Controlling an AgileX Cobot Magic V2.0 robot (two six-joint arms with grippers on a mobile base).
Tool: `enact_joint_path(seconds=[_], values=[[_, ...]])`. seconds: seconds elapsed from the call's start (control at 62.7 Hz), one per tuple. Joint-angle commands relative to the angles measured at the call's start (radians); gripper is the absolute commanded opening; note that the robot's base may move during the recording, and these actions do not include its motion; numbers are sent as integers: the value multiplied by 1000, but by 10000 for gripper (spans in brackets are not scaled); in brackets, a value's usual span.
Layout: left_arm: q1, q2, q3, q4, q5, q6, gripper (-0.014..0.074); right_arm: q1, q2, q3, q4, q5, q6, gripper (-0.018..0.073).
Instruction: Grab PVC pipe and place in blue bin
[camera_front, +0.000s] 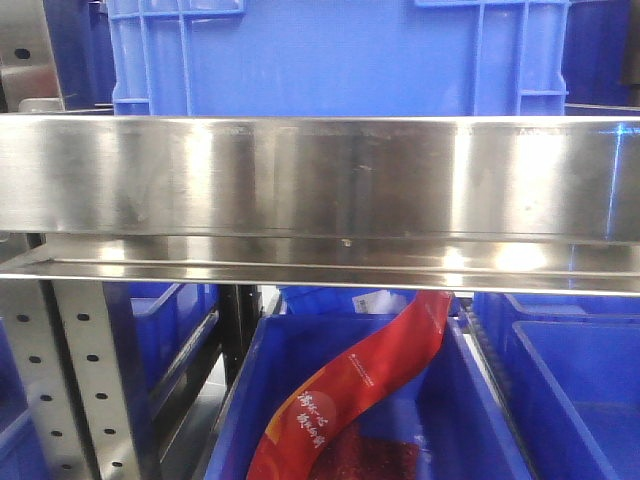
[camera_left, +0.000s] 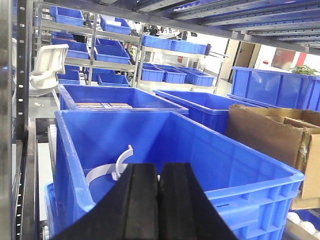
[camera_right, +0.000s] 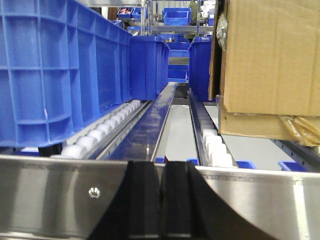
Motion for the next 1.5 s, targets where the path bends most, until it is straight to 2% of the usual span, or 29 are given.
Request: enact_joint_path(seconds=[0.0,0.527,0.718,0.782,0.974,1.053,1.149,1.277,1.484], values=[[0,-8,1,-8,-21,0,-111,-3,-3,2,19,-29,0,-169],[0,-8,4,-8,-24,0,-111,-3,-3,2,19,-29,0,-169],[0,-46,91,-3,-74,0,-111,-3,-3,2,19,-29,0,-169],[32,-87,148,40,-108,5,-111,-3,-3,2,19,-29,0,-169],[185,-240,389,41,-139,5,-111,-3,-3,2,19,-29,0,-169],[231,-316,494,41,-137,1,-111,-3,-3,2,19,-29,0,-169],[259,-401,601,48,-116,1,-111,-3,-3,2,19,-29,0,-169],[300,-534,716,107,-109,1,-111,-3,-3,2,19,-29,0,-169],[382,-719,814,108,-71,1,-111,-3,-3,2,19,-29,0,-169]])
